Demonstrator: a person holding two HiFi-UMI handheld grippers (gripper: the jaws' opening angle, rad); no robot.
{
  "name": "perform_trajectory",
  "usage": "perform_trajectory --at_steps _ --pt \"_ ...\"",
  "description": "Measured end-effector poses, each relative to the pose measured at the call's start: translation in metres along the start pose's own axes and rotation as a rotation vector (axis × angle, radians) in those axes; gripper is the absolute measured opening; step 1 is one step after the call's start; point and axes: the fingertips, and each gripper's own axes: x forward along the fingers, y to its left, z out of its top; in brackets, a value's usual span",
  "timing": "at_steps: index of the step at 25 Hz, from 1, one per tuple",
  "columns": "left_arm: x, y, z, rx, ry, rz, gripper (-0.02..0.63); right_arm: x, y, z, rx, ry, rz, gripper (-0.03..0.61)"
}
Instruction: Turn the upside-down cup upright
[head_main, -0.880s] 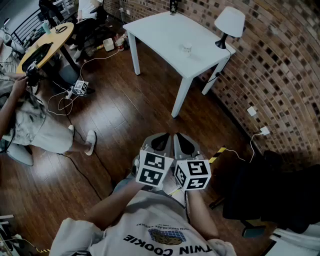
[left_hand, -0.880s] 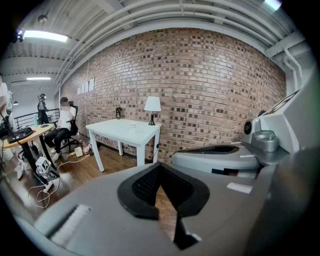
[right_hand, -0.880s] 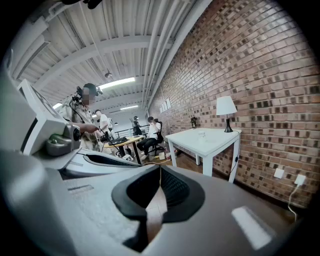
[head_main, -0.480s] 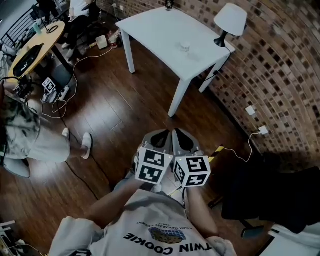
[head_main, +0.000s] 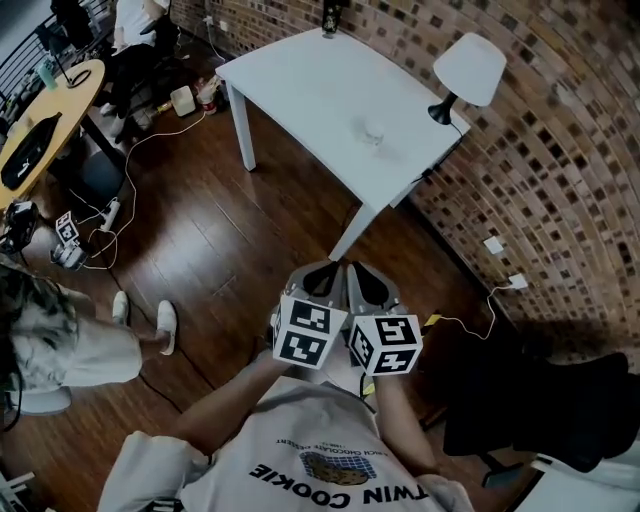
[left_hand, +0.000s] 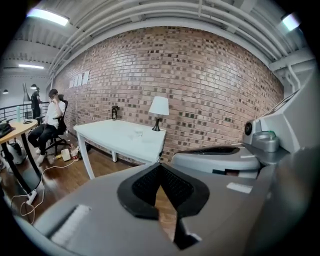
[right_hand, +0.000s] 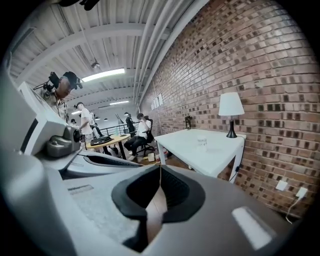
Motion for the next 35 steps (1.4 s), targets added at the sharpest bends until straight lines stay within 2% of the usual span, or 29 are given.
perform_trajectory --at_steps 7,13,25,27,31,35 --pt "0.037 0.055 0.030 0.014 0.003 -0.029 0.003 0.063 -0.008 0.028 0.004 -0.001 -0.035 0.008" --pt "0.076 0.081 0.046 0.008 0.022 -0.038 0.003 0.105 -0.031 0.041 0.015 0.021 -0.022 0.008" --pt "0.190 0.115 0.095 -0.011 0.036 0.016 0.003 0.202 -0.126 0.071 -0.051 0.074 0.019 0.028" --pt "0.206 0.120 0.105 -0.019 0.039 0.030 0.003 0.218 -0.145 0.077 -0.079 0.080 0.012 0.051" --pt "0.236 0.133 0.116 -0.029 0.055 0.065 0.003 0.251 -0.179 0.088 -0.172 0.083 -0.013 0.152" --pt "0.260 0.142 0.127 -0.035 0.062 0.100 0.003 0.283 -0.213 0.096 -0.216 0.102 -0.019 0.203"
